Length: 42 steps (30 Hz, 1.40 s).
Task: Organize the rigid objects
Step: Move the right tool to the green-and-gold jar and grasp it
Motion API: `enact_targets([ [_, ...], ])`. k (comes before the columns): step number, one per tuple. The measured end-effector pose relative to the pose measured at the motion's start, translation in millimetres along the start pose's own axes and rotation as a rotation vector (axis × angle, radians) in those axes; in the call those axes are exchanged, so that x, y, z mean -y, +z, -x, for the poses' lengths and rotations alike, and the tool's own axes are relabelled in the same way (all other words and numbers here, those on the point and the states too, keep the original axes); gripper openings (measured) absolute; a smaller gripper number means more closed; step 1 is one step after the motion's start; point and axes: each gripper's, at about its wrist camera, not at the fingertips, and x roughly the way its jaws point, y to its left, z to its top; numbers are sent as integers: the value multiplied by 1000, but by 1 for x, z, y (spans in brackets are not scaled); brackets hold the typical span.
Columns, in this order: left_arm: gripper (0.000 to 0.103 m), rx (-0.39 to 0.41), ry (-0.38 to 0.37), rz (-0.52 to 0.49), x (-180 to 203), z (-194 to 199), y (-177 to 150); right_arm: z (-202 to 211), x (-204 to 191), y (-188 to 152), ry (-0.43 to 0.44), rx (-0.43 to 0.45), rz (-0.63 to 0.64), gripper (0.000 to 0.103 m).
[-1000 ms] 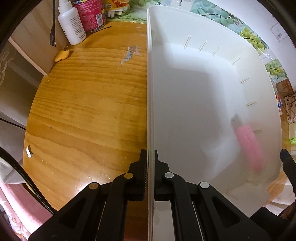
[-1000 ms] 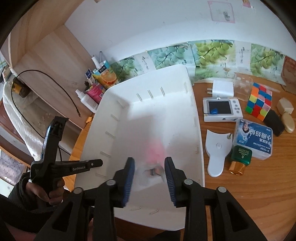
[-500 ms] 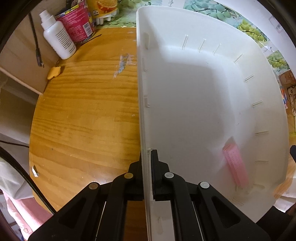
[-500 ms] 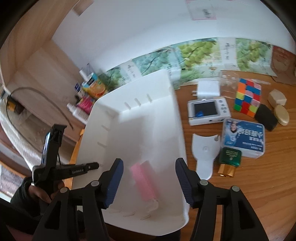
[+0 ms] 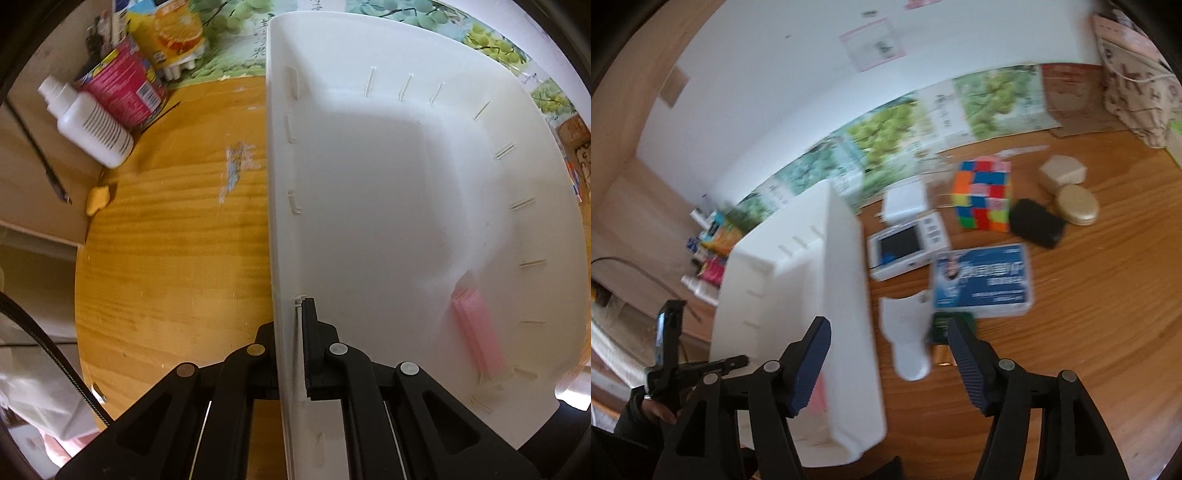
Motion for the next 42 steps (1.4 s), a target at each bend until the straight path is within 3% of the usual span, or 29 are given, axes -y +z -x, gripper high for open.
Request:
enact_targets([
  [9,6,2,10,-28,7,-7,31,3,30,3,-111,-1,-27,68],
  [15,8,0,24,-16,8,-10,39,-2,35,2,-131,-28,-33,68],
  [18,10,-3,31,-3,8,-9,42,-8,36,2,-137,-45,-34,74],
  [25,12,-35,29,65,0,-13,28,-24,39,0,-140,-99,-48,78],
  [42,14,-127,28,176,-17,-30,-8,-60,43,-1,-132,-223,-101,78],
])
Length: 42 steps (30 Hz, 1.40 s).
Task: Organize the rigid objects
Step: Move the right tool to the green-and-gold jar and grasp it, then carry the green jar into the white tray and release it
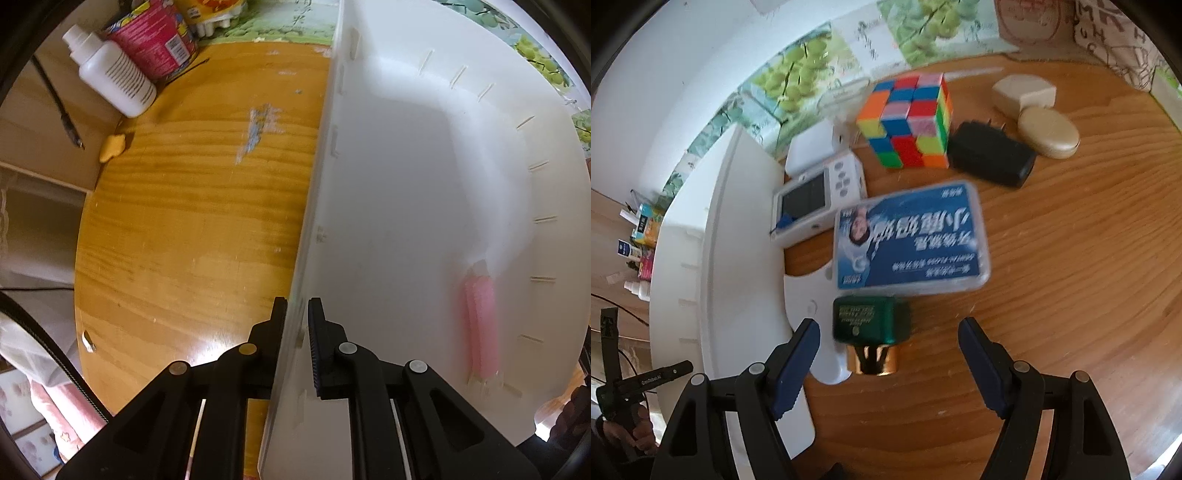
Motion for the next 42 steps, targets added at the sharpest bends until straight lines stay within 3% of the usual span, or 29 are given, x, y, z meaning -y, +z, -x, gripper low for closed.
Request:
enact_targets([
  [6,17,-17,10,18,-7,-11,-12,-3,-6,-1,0,-21,16,75],
  [11,17,-32,1,38,-12,-14,-19,-10,-8,-3,3,-54,19,60],
  [16,17,-35,-18,73,-17,-19,-33,-12,-12,-5,11,-62,39,53],
  [18,17,-27,-33,93,-20,-22,-39,-12,-12,-6,5,-59,49,45],
  [24,16,-29,-52,118,-28,-30,-49,-11,-7,-12,60,-58,28,31],
  [35,10,-45,-52,108,-22,-37,-53,2,12,-29,101,-20,-64,31],
  [42,9,-49,-69,117,-29,-43,-52,23,17,-35,148,51,-92,31],
])
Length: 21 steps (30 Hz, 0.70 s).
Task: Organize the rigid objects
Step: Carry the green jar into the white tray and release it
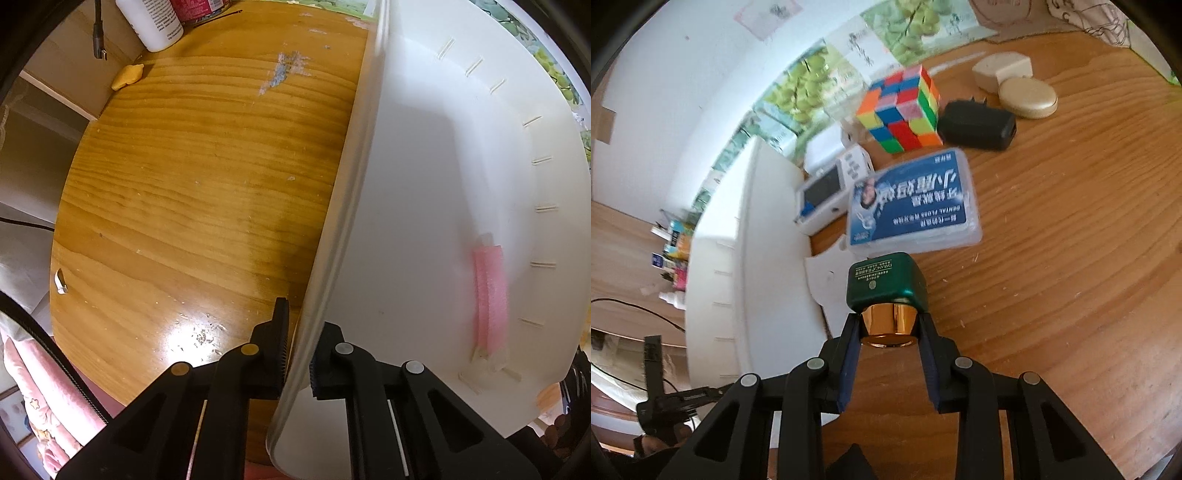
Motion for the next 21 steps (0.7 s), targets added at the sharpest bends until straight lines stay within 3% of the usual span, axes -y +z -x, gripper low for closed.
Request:
enact_targets([
  [13,9,-6,-10,-9,-1,-10,-2,39,-27,-4,153,192,92,31],
  [21,9,18,-30,-9,-2,-5,-6,49,-54,-8,226,233,219,31],
])
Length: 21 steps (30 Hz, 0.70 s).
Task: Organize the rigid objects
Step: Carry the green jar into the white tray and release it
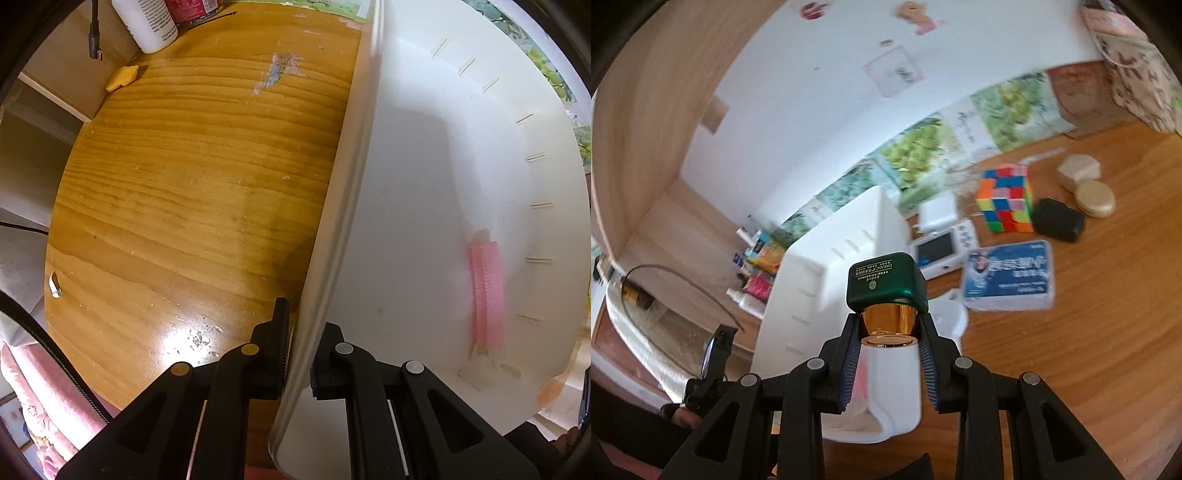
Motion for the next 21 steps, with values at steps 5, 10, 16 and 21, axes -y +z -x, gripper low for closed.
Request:
enact_targets([
  [5,9,9,-15,9,-3,5,-2,-8,-14,-1,27,-33,57,31],
  [10,9,14,-16,15,-4,6,-4,-20,-32,-4,57,-90,138,31],
  [16,9,20,-17,24,-5,10,-4,-36,-56,-9,70,-163,255,31],
  [21,9,25,-15,32,-4,11,-5,-46,-66,-13,66,-213,320,33],
])
